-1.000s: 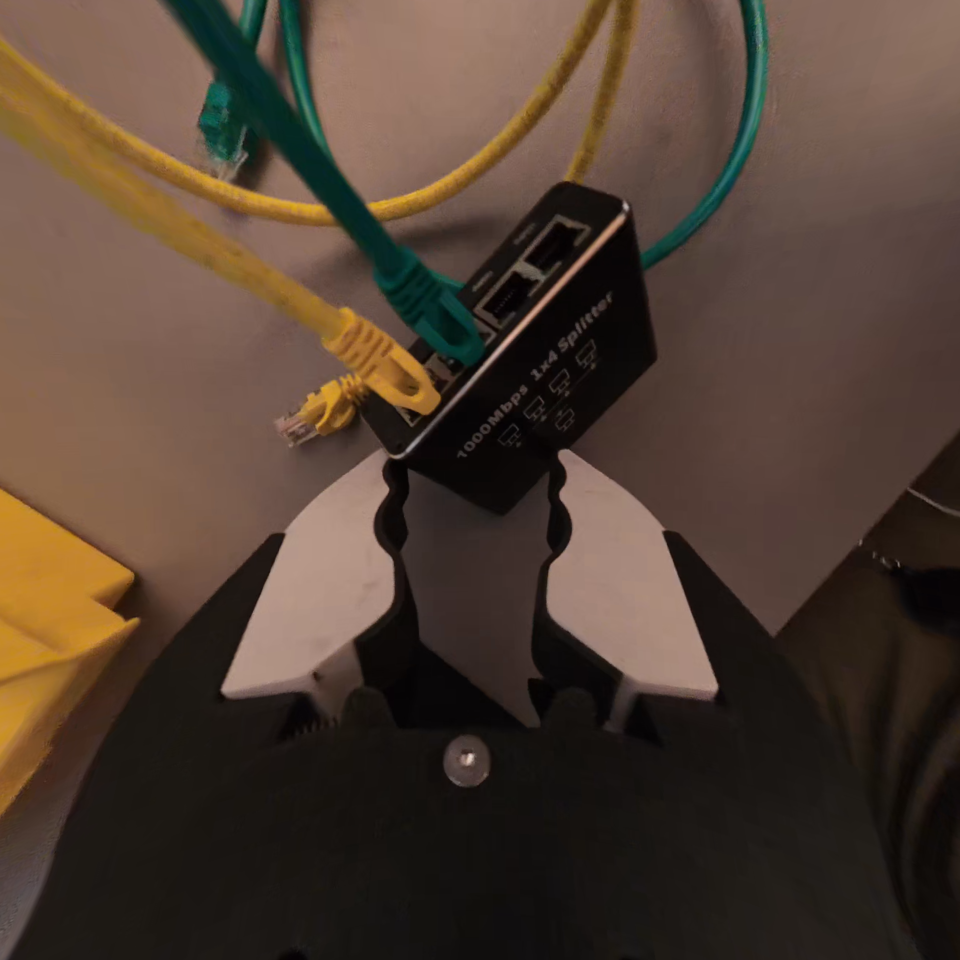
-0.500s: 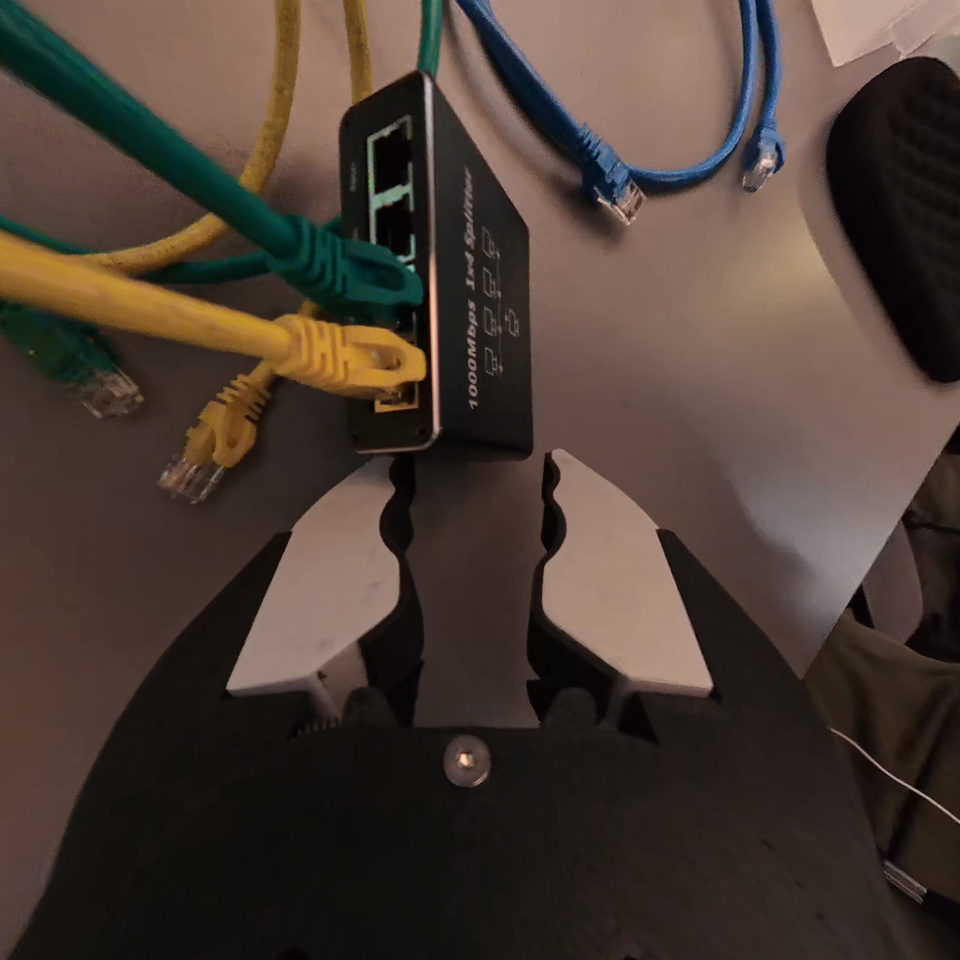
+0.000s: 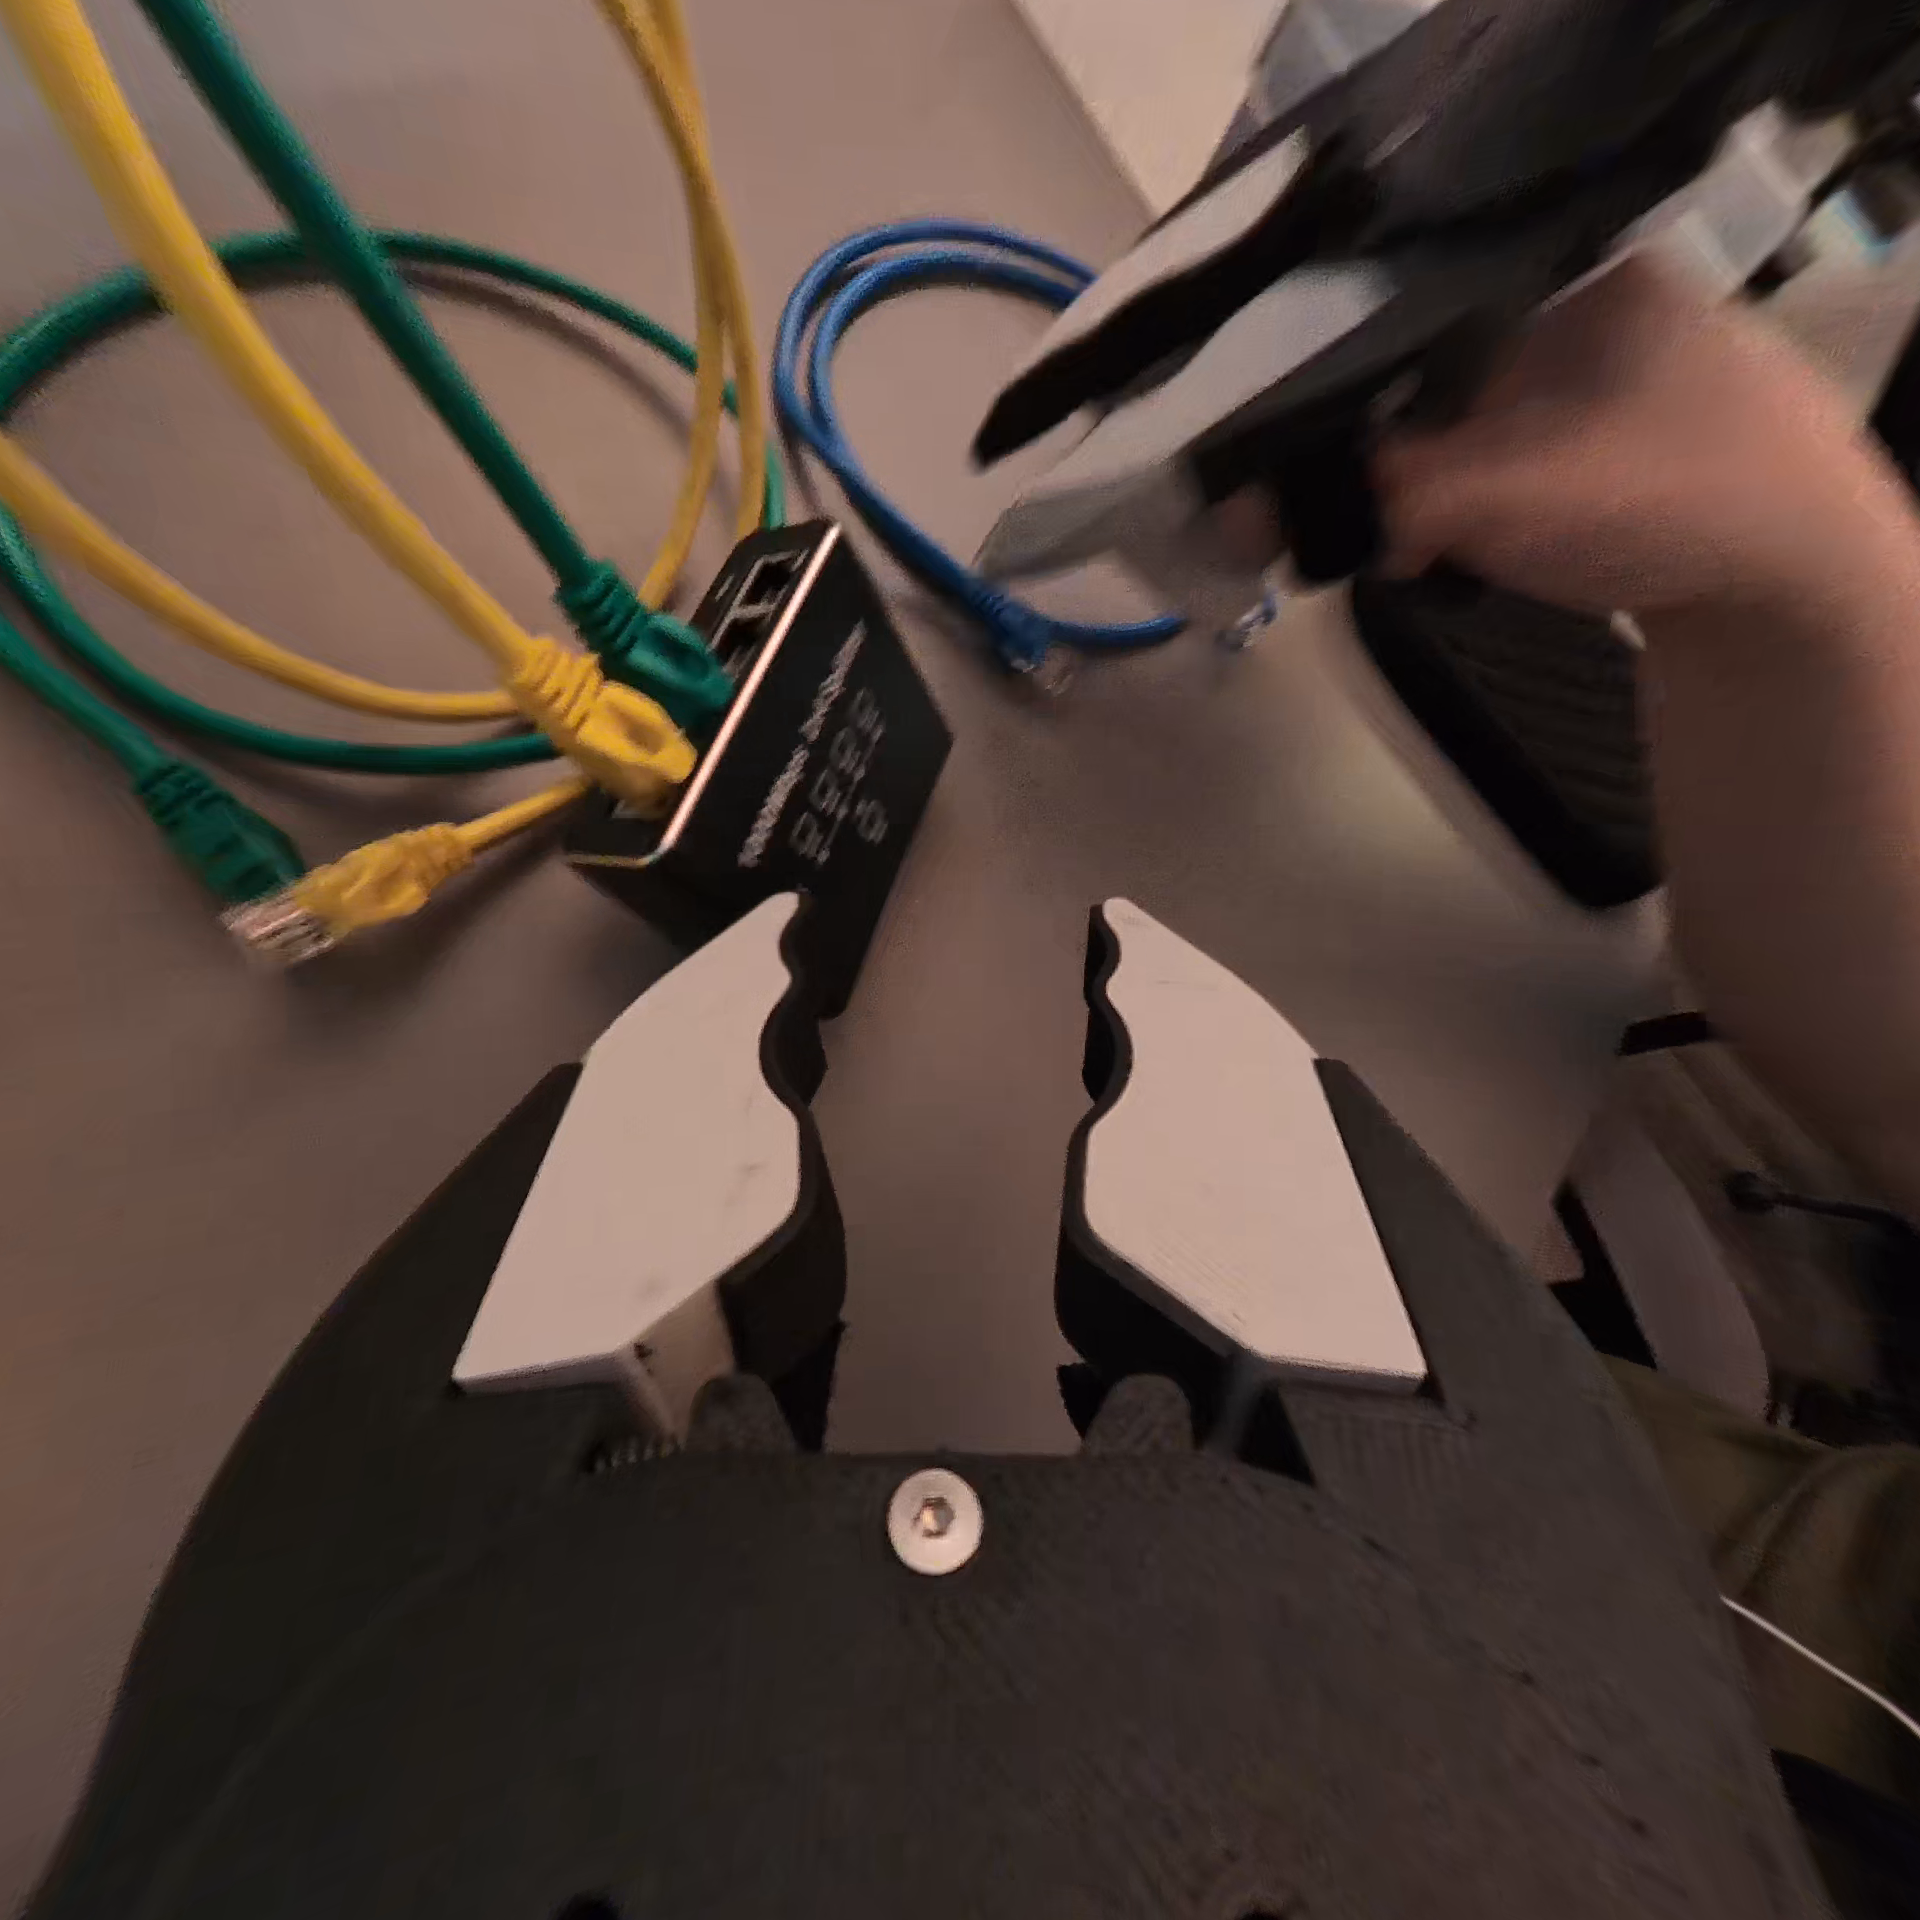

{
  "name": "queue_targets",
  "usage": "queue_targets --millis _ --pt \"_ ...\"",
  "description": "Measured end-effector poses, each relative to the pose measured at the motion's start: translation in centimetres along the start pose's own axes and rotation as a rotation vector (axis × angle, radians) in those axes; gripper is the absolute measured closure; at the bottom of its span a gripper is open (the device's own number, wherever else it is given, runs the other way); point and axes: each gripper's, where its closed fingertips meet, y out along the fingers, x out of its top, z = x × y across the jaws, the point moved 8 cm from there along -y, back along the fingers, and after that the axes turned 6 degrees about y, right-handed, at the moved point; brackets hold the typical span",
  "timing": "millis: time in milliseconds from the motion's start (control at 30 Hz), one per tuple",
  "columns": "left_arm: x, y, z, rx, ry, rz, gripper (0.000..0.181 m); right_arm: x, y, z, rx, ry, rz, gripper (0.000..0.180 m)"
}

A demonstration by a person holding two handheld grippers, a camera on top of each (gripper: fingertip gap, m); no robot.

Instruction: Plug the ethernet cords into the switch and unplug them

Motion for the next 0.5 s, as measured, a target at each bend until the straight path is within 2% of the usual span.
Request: queue_targets --millis 67,100,133,233,400,500 --pt "0.9 -0.3 -0.9 -0.043 0.005 -0.017 0.133 -0.6 2.2 0.4 -0.095 -0.021 0.102 0.137" --pt "1.3 -0.5 -1.3 -0.060 0.018 -0.022 0.132 -0.6 2.9 0.3 -0.175 -0.045 0.122 0.145" --pt "1.7 -0.6 -1.7 -0.070 0.040 -0.026 0.132 -0.2 2.9 0.4 -0.240 -0.096 0.092 0.167" --pt "2.9 -1.1 -2.7 -0.075 0.110 -0.045 0.131 -0.4 2.5 1.0 -0.272 -0.114 0.078 0.171" --pt "4.9 0.1 -4.2 -0.154 0.119 -0.184 0.125 -2.0 -2.0 1.7 -0.023 0.152 -0.247 0.173" --pt "4.3 0.6 -5.7 -0.202 0.167 -0.193 0.124 -3.5 -5.5 2.2 0.187 0.290 -0.439 0.173"
